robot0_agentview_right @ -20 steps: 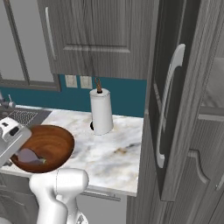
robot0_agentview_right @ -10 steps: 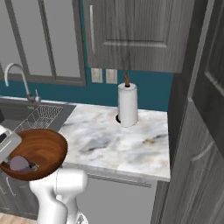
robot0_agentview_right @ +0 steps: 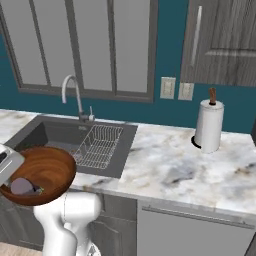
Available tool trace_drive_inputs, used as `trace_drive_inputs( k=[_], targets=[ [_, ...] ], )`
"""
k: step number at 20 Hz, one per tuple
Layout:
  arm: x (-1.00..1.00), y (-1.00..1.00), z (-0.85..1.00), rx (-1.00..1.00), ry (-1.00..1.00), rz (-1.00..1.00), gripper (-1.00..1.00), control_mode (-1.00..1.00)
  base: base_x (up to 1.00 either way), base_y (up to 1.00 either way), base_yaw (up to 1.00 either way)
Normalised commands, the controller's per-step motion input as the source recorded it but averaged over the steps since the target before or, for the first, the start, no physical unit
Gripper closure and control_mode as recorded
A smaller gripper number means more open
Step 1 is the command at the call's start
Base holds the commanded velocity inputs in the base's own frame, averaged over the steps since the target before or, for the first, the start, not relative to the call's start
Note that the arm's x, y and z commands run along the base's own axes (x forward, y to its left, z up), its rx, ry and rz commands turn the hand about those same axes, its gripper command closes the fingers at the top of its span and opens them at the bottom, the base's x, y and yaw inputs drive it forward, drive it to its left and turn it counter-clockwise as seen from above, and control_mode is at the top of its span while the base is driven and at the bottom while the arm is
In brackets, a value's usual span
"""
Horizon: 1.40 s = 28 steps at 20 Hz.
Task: Pick the eggplant from the cabinet and place it in the bowl. Then pick the bowl and place it in the sink. Then turn on the sink facuet.
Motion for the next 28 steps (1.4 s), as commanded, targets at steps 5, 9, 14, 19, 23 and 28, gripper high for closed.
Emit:
trace_drive_inputs(
  k=[5,9,14,19,23,28],
  targets=[
    [0.0,0.0,0.0,0.0,0.0,0.0,1.0,1.0,0.02,0.75,0.0],
    [0.0,0.0,0.0,0.0,0.0,0.0,1.0,1.0,0.16,0.51,0.0],
    [0.0,0.0,0.0,0.0,0.0,0.0,1.0,1.0,0.41,0.32,-0.03],
    [0.0,0.0,0.0,0.0,0.0,0.0,1.0,1.0,0.63,0.11,-0.04],
    [0.0,0.0,0.0,0.0,0.0,0.0,1.0,1.0,0.52,0.0,-0.02],
    [0.0,0.0,0.0,0.0,0.01,0.0,1.0,-1.0,0.12,0.0,0.0]
  ],
)
